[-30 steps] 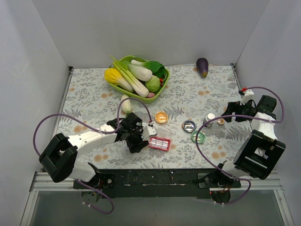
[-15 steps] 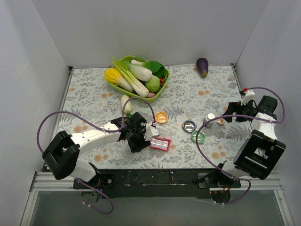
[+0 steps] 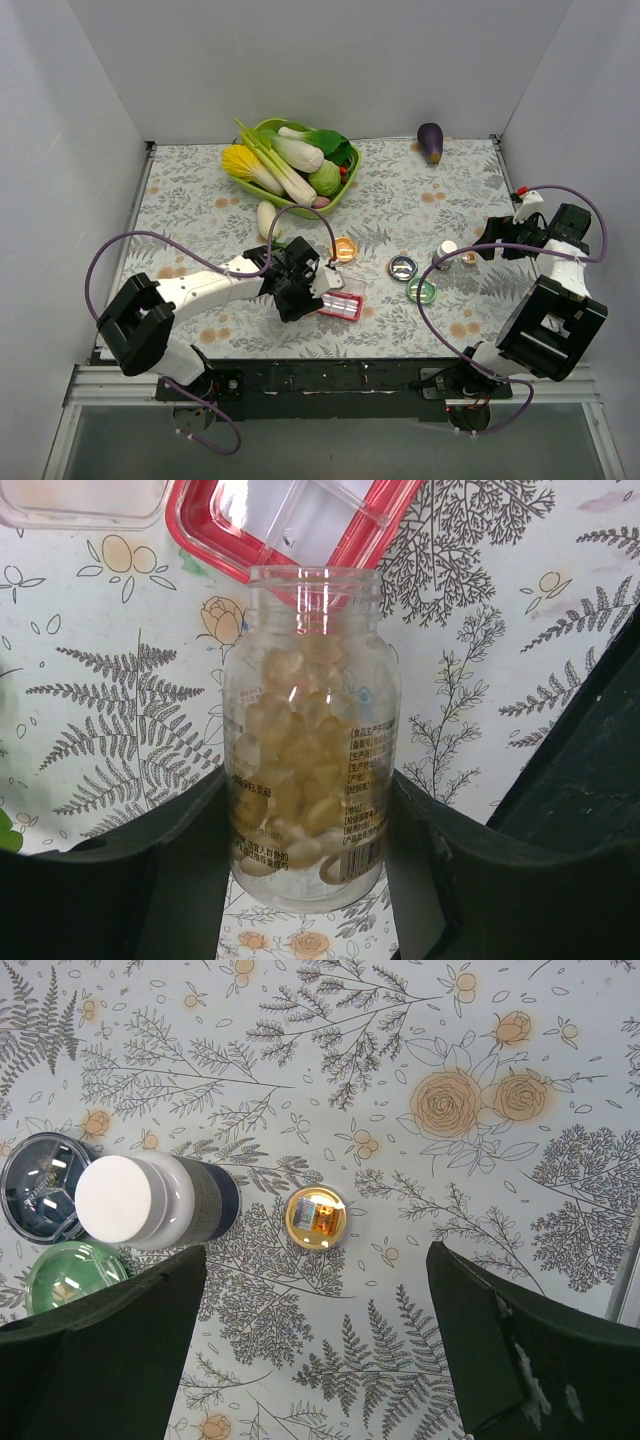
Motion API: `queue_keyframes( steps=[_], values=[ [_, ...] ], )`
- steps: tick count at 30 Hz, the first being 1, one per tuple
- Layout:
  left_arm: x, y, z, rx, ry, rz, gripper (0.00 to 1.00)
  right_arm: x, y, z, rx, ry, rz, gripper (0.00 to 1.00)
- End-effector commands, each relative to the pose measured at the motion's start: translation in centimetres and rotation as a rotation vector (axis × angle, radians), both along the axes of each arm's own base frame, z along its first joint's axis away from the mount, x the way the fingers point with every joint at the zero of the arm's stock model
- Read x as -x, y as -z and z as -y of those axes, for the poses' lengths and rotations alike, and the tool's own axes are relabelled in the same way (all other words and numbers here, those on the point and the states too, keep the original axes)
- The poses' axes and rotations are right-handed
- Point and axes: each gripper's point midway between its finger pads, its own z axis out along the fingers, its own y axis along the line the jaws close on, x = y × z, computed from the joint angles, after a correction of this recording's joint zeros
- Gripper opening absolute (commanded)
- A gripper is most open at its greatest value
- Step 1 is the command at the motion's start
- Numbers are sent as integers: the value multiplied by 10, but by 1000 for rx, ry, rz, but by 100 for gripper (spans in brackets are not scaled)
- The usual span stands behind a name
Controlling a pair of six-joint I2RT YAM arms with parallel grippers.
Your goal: Sort the pills into containers
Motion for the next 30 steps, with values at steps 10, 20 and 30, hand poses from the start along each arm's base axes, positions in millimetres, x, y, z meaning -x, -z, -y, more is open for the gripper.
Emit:
queue_keyframes(
  steps=[10,20,30],
  values=[
    [-7,-15,6,-25,9,37,0,0,-5,-1,-4,-18,29,98],
    [-8,-13,6,-33,9,38,0,0,-5,0,-8,-14,29,98],
    [-10,-16,7,-75,6,35,0,1,-4,1,-10,-13,27,98]
  ],
)
